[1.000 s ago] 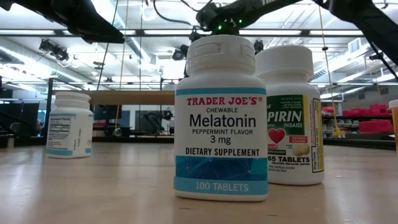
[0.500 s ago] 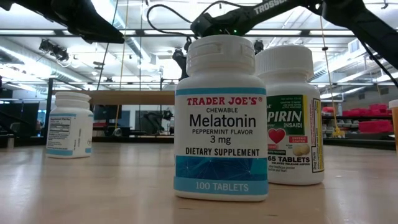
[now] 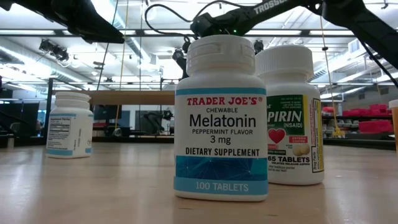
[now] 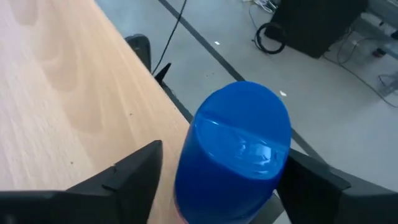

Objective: Pick and place medicine bottles onto shelf by color
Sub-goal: Put the blue pill bottle on the shelf

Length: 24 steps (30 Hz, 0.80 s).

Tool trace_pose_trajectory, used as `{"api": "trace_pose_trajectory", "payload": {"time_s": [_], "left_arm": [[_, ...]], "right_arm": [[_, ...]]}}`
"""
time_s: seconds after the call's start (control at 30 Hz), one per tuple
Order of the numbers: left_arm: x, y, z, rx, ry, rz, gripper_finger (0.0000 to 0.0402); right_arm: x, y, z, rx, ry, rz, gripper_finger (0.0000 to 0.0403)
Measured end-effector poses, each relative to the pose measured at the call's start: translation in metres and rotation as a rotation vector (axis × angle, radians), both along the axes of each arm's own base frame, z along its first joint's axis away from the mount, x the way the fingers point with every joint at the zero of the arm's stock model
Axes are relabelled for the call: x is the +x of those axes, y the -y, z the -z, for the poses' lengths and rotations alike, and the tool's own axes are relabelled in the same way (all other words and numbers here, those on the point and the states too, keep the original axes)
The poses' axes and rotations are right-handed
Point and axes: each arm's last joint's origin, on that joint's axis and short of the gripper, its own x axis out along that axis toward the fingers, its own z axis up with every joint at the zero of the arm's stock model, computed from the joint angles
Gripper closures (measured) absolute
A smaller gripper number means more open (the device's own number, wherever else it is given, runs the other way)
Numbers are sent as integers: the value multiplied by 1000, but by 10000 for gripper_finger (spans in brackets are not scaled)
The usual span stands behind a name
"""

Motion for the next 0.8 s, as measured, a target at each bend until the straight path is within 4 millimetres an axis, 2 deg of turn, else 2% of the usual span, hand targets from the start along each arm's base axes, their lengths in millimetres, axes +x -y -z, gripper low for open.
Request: {"api": "trace_pose_trajectory", "payload": {"time_s": [0.23,0.53,0.8], "left_arm": [[0,0,0,0,0,0,220],[0,0,0,0,0,0,220],[0,0,0,1,-4,0,223]], "right_arm": [[1,-1,0,21,5,-62,208],[-1,3,0,-24,-42,-199,208],[-18,29,-2,99,52,-384,208]]}}
